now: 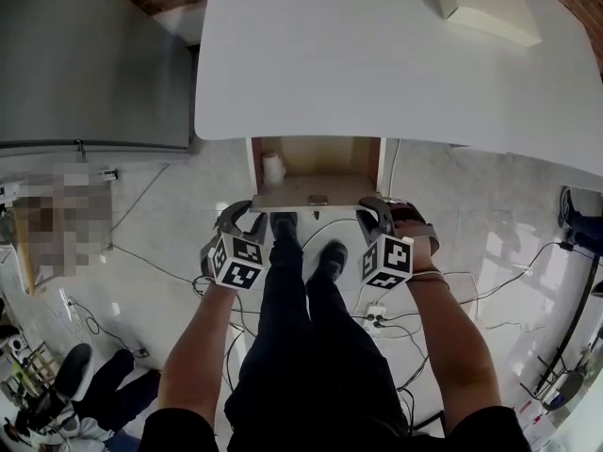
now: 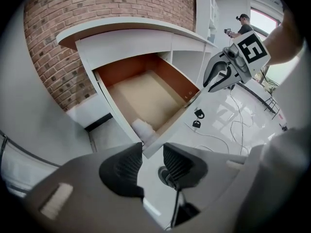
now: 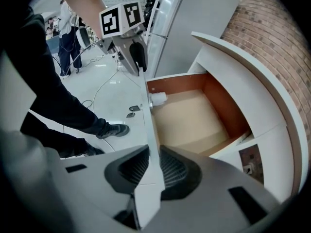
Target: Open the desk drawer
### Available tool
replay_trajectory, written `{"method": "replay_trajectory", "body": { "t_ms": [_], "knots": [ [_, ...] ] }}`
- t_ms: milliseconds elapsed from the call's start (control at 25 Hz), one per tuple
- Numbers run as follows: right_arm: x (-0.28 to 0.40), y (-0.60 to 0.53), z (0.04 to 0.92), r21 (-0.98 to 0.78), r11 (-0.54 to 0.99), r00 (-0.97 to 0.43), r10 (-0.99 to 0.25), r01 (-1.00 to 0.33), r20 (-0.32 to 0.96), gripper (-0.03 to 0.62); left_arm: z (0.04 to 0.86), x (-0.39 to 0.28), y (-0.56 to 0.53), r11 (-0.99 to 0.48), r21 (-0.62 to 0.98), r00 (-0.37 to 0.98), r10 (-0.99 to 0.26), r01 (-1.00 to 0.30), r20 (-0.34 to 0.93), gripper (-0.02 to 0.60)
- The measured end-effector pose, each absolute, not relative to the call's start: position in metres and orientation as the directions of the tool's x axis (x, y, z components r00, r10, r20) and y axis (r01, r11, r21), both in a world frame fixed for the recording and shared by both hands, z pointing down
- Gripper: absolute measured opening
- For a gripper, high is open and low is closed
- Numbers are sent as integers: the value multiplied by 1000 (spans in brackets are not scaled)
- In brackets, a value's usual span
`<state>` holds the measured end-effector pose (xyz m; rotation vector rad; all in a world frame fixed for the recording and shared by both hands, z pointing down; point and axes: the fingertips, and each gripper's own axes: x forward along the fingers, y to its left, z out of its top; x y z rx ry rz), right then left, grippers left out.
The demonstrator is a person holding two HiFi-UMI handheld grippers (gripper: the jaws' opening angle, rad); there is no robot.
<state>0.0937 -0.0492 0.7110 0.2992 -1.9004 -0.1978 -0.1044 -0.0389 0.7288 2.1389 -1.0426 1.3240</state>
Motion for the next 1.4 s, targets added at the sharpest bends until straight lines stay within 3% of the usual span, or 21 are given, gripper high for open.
{"method": "replay_trajectory", "body": {
  "t_ms": [1000,1400],
  "knots": [
    [93,-37,730,249,957,-332,-286,-151,899,77,747,-106,-32,-626,-44,238,-360,-779,902,141],
    [100,-36,698,212,918,-368,-335,-335,867,86,745,-107,-28,-575,3,227,-318,-818,920,151]
  ]
}}
